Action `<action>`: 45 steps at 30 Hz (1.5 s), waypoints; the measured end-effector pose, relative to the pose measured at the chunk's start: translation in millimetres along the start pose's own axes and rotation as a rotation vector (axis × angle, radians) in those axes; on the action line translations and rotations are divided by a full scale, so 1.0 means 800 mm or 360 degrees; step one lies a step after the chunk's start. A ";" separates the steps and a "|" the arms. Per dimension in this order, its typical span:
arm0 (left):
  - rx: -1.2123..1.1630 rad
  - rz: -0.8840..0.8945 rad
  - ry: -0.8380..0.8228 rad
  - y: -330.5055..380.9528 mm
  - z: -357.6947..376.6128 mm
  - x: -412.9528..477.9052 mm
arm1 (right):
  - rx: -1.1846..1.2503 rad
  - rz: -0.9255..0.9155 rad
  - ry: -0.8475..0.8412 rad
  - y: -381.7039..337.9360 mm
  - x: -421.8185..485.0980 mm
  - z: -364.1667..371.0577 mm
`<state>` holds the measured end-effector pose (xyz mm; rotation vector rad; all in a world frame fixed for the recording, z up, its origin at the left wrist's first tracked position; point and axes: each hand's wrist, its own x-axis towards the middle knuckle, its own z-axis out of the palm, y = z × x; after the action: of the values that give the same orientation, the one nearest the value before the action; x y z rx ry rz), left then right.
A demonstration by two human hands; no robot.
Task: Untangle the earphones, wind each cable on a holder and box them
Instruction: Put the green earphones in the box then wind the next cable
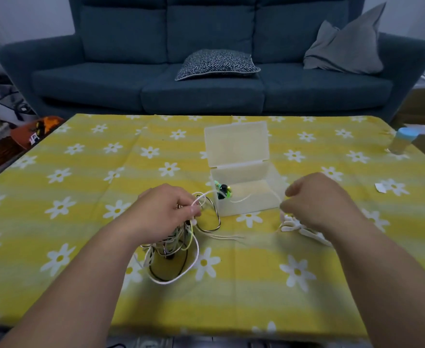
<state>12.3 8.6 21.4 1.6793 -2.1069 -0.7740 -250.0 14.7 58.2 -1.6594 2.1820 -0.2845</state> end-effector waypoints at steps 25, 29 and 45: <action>0.0872 -0.0727 -0.0378 -0.005 -0.014 -0.015 | 0.2803 -0.0382 -0.0313 -0.040 -0.025 -0.008; 0.0993 -0.0846 -0.0359 -0.014 -0.013 -0.008 | 0.2819 -0.0353 -0.0336 -0.033 -0.024 -0.014; 0.0092 -0.0304 -0.0191 0.003 0.001 -0.004 | 0.3482 -0.0188 -0.0274 0.005 -0.001 -0.042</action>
<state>10.7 12.1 22.5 1.9315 -2.0861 -0.8981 -267.3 13.8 87.2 -0.3238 0.5017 -1.5907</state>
